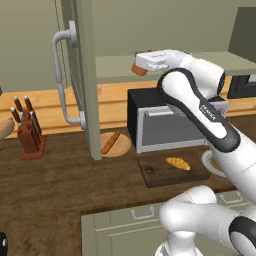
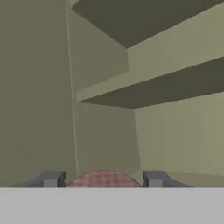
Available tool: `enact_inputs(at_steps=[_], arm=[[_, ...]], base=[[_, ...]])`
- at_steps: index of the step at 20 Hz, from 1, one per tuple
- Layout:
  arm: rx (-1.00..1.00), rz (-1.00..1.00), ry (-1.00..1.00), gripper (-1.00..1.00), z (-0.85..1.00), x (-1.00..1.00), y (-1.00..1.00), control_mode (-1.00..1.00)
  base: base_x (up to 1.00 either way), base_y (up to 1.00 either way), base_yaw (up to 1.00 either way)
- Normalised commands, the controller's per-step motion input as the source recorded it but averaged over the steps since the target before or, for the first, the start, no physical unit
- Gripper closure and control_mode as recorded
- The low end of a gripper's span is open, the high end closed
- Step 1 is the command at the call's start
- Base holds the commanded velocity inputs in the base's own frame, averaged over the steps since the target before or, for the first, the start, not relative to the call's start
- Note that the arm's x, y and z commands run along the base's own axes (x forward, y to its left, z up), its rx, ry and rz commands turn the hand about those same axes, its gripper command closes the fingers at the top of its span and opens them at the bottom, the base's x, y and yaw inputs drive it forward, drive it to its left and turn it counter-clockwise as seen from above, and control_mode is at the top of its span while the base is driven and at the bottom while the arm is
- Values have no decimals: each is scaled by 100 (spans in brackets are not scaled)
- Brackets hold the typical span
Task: From the different types of pastries on the counter, select a croissant and place it on the cutting board. Then retrieve a jar of jam from the cabinet and place it alongside the croissant on the cutting board.
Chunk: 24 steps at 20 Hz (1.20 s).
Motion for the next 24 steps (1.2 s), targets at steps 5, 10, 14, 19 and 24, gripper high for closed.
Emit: enact_inputs(at_steps=[5, 10, 14, 19, 24], arm=[[-5, 37, -7, 100, -7, -93, -44, -100], [-22, 0, -9, 100, -49, -37, -22, -100], [-42, 7, -20, 100, -82, -47, -41, -100], [-26, 6, -4, 100, -36, -38, -43, -100], [-3, 10, 0, 100, -10, -4, -31, -100]], base=[[0, 0, 0], [0, 0, 0], [0, 0, 0], [0, 0, 0], [0, 0, 0]])
